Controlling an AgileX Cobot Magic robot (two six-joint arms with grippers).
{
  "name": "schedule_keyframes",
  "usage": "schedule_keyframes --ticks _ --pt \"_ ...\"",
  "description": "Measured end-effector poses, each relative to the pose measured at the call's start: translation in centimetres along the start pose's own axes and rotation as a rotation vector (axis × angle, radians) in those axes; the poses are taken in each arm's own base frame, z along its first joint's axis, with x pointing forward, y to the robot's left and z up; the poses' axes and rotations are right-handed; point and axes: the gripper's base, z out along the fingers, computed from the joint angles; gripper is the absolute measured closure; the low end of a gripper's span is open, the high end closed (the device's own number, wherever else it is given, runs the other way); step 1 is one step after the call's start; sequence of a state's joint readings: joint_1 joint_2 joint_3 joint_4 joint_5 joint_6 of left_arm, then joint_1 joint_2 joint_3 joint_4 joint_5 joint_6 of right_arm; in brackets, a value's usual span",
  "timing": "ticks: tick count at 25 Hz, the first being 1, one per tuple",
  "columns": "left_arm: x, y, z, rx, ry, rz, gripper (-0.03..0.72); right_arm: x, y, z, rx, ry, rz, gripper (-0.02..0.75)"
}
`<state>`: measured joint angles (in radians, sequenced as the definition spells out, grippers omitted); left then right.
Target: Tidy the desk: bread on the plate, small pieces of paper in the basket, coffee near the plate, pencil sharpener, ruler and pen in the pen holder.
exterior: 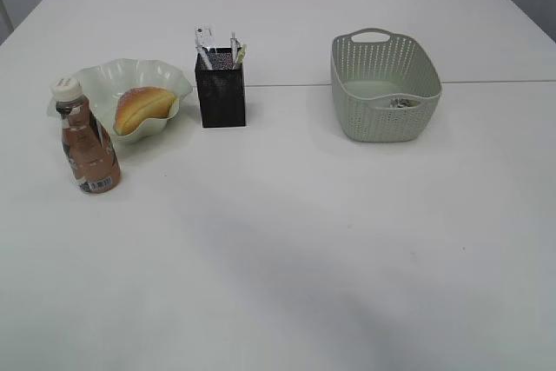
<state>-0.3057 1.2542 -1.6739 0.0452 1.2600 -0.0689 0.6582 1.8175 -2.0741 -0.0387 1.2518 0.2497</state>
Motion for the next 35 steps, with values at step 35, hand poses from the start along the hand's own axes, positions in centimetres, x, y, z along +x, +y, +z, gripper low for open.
schedule_keyframes --ticks 35 --pt "13.7 -0.5 -17.5 0.258 -0.407 -0.026 0.32 18.2 -6.0 -21.9 0.017 -0.291 -0.025 0.278"
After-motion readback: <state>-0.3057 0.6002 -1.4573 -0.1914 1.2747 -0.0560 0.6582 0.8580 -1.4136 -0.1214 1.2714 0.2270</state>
